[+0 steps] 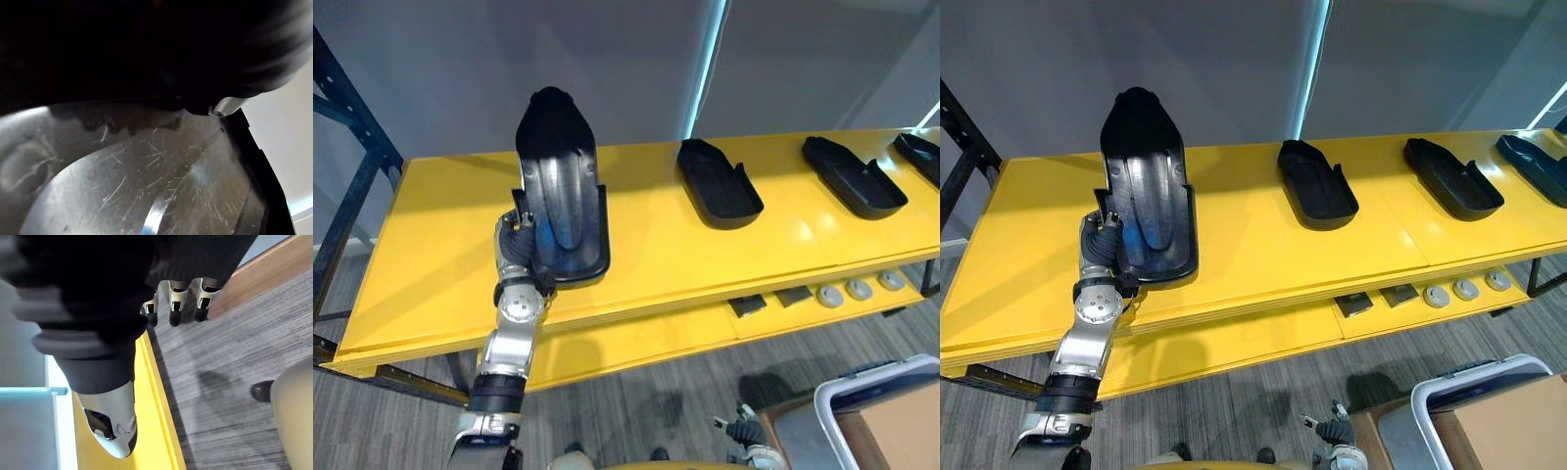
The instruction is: Walk over and take plastic housings, then place them on the shelf
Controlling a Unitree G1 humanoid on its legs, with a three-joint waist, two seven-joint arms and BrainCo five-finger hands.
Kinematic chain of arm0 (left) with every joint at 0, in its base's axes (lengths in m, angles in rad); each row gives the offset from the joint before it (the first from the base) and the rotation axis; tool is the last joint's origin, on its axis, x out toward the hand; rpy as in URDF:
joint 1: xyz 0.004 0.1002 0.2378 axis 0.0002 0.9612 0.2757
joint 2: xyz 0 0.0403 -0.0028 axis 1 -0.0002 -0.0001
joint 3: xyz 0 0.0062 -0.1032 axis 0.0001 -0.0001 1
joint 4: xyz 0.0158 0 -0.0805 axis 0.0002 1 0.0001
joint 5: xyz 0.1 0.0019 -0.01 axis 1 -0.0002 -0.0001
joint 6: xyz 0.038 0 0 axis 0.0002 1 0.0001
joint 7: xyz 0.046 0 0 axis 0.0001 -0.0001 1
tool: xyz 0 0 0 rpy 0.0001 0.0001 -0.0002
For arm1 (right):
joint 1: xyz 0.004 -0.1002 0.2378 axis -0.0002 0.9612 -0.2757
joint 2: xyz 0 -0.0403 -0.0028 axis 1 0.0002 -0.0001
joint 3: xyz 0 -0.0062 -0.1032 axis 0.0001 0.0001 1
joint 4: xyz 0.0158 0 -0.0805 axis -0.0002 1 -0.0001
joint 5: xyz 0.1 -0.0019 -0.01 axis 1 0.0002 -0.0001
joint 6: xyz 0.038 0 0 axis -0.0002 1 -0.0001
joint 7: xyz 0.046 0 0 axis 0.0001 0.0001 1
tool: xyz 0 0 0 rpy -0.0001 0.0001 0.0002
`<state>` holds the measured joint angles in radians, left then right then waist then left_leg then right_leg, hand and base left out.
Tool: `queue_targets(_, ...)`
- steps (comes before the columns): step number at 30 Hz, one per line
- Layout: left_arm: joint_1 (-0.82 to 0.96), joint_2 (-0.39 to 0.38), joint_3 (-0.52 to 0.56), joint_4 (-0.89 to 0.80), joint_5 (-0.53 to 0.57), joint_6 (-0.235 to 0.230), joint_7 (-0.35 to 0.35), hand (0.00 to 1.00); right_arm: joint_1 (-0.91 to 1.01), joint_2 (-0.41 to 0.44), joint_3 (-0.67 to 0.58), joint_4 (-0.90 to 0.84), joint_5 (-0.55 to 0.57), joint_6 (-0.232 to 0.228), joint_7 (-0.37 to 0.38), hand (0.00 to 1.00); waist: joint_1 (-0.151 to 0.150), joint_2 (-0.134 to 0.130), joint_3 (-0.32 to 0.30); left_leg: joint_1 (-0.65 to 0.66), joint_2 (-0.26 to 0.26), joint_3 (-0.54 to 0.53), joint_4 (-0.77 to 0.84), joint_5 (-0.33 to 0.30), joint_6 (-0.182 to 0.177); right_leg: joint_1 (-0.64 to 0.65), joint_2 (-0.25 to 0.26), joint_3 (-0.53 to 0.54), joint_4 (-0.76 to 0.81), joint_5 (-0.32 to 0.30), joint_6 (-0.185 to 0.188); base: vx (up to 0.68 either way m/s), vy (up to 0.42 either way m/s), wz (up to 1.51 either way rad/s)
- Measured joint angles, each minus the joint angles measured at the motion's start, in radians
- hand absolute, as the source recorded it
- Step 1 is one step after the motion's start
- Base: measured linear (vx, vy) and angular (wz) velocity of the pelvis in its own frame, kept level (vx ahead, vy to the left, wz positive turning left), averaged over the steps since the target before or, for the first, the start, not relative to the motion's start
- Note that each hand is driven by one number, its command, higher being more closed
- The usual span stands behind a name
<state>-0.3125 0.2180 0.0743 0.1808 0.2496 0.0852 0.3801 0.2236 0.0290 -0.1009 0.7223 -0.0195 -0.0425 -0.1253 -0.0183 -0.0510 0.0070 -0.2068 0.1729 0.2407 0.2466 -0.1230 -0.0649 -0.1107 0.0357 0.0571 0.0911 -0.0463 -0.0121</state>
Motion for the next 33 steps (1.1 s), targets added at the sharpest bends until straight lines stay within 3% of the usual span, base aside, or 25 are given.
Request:
queue_targets(6, -0.031, 0.000, 0.008, 0.026, -0.001, 0.020, 0.015, 1.00, 0.000, 0.000, 0.001, -0.002, 0.000, -0.004, 0.001, 0.00, -0.004, -0.004, 0.002, -0.033, 0.006, -0.005, 0.021, 0.000, 0.000, -0.016, -0.002, 0.002, -0.013, 0.012, 0.008, -0.05, 0.008, 0.00)
queue_targets(7, -0.032, 0.000, 0.010, 0.030, -0.001, 0.020, 0.018, 0.00, 0.000, 0.000, 0.001, -0.002, 0.001, -0.004, 0.001, 0.00, -0.005, -0.004, 0.002, -0.039, 0.009, -0.006, 0.032, 0.000, 0.000, -0.018, -0.001, 0.002, -0.015, 0.014, 0.009, 0.00, 0.000, 0.00)
queue_targets(15, -0.105, -0.007, 0.055, 0.104, -0.002, 0.038, 0.038, 0.00, -0.003, 0.000, 0.002, -0.043, 0.002, -0.022, 0.001, 0.00, -0.006, -0.015, 0.016, -0.047, 0.021, -0.006, 0.047, -0.001, 0.000, -0.017, 0.008, 0.003, -0.024, 0.023, 0.009, 0.00, -0.002, 0.00)
queue_targets(33, -0.146, -0.038, 0.115, 0.104, -0.024, 0.039, 0.081, 0.00, -0.003, 0.000, 0.003, -0.044, 0.011, -0.022, 0.001, 0.00, -0.007, -0.003, 0.038, -0.047, 0.031, -0.006, 0.051, -0.002, -0.002, -0.014, 0.016, 0.004, -0.024, 0.023, 0.009, 0.00, 0.000, 0.00)
